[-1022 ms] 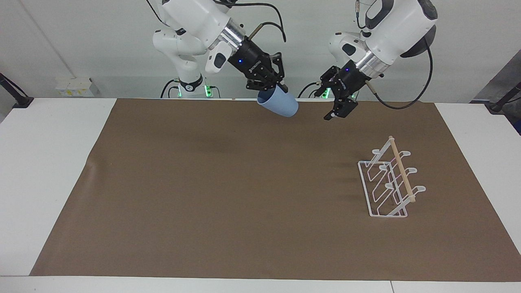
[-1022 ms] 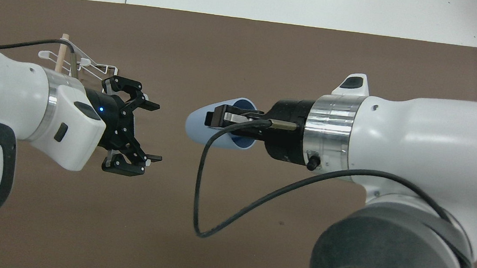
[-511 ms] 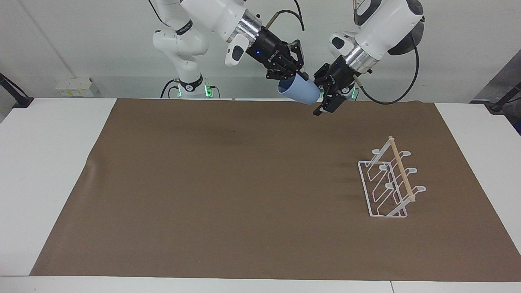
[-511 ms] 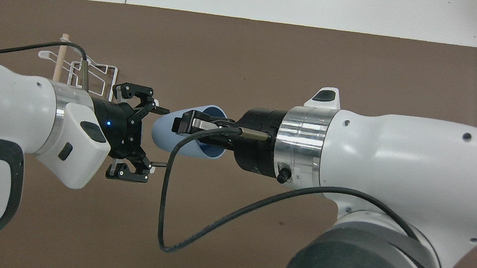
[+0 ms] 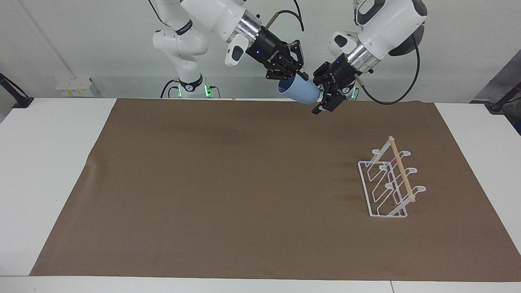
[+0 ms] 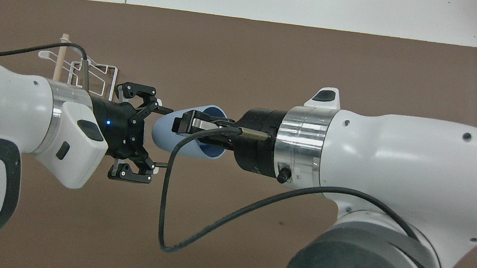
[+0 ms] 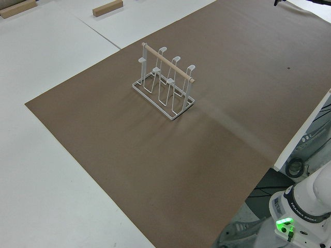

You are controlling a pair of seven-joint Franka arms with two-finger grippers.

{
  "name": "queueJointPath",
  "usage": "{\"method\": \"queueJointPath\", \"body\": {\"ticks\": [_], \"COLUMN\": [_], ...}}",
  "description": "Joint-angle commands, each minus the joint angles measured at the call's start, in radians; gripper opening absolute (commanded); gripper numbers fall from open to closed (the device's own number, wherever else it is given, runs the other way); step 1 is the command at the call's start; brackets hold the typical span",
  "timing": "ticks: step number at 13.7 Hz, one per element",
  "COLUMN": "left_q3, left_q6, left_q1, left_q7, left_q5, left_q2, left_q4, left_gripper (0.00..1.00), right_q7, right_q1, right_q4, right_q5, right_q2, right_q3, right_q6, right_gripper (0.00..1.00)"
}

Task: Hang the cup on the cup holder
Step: 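Close the left gripper on the cup bottom held by the right gripper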

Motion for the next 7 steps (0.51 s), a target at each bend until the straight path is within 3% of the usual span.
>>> {"method": "queueJointPath", "body": {"ticks": [1,7], "left_q3": [0.001,-0.02], "left_q6": [0.011,0.005], "left_q1": [-0.005,-0.01], "left_q7": [-0.04,-0.092], "left_q5": [-0.032,-0.03], "left_q2": [-0.018,-0.023], "left_q4": [0.0,0.03], "left_gripper": [1.0,1.0], "right_q7": [0.019,0.019], "right_q1": [-0.014,-0.016], "right_q4": [-0.006,-0.006], "right_q5": [0.027,0.027], "right_q2": [-0.011,-0.011], "right_q3": [0.008,0.008], "right_q6": [-0.005,-0.008], "right_gripper": [0.0,0.0]}}
